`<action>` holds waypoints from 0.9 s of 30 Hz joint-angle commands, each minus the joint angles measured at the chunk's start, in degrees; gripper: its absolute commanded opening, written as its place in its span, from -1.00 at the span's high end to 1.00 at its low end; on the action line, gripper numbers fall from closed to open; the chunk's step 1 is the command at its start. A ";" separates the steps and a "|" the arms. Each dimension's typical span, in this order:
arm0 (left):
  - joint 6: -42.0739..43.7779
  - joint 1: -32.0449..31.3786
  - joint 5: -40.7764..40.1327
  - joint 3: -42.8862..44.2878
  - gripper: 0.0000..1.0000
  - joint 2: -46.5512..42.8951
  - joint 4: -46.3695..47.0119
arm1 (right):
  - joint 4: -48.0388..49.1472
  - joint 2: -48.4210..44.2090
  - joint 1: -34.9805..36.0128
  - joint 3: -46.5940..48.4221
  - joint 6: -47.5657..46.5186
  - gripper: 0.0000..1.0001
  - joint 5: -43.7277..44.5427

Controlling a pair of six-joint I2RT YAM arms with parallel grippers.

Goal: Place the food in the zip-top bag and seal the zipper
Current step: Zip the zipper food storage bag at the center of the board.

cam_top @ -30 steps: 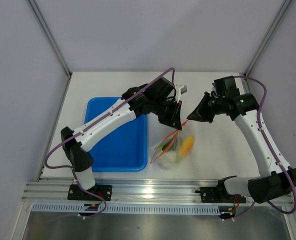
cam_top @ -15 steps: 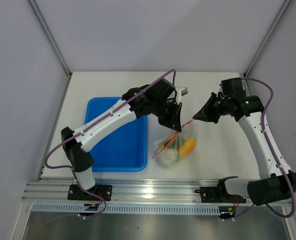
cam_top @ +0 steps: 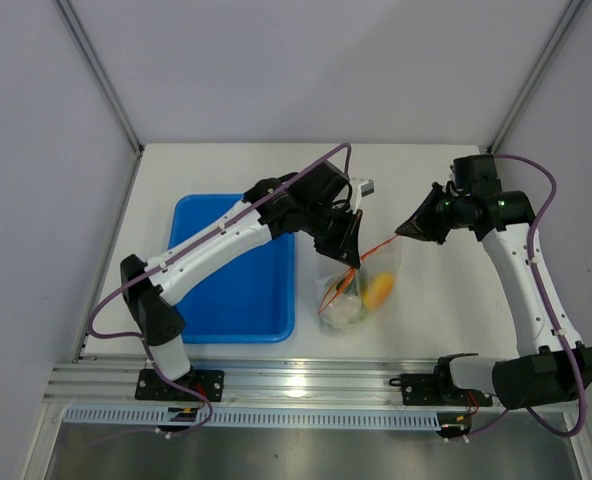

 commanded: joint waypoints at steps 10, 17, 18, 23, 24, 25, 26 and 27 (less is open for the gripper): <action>2.94 -0.45 3.31 -0.78 0.99 -6.40 -4.64 | 2.72 1.38 -2.41 2.88 -3.24 1.00 4.98; 1.97 -0.45 3.66 -4.56 0.99 -9.47 -4.55 | 2.89 2.09 -3.46 3.67 -3.77 1.00 5.51; 1.80 -0.45 3.58 -5.44 0.99 -9.91 -4.46 | 2.89 2.09 -3.63 3.67 -3.86 1.00 5.51; 1.10 -0.45 3.14 -8.43 0.99 -12.46 -4.20 | 2.89 2.09 -4.25 3.76 -4.03 1.00 5.60; 0.92 -0.45 3.05 -9.22 0.99 -13.42 -4.02 | 2.89 2.00 -4.34 3.85 -4.03 1.00 5.69; 0.83 -0.45 2.70 -10.27 0.99 -13.95 -3.85 | 2.81 1.83 -4.51 3.76 -4.03 1.00 5.95; 0.66 -0.45 2.52 -10.80 0.99 -14.31 -3.67 | 2.89 1.91 -4.60 3.76 -4.12 1.00 6.12; 0.57 -0.45 2.43 -11.59 0.99 -15.18 -3.76 | 2.89 1.83 -4.69 3.85 -4.30 1.00 6.13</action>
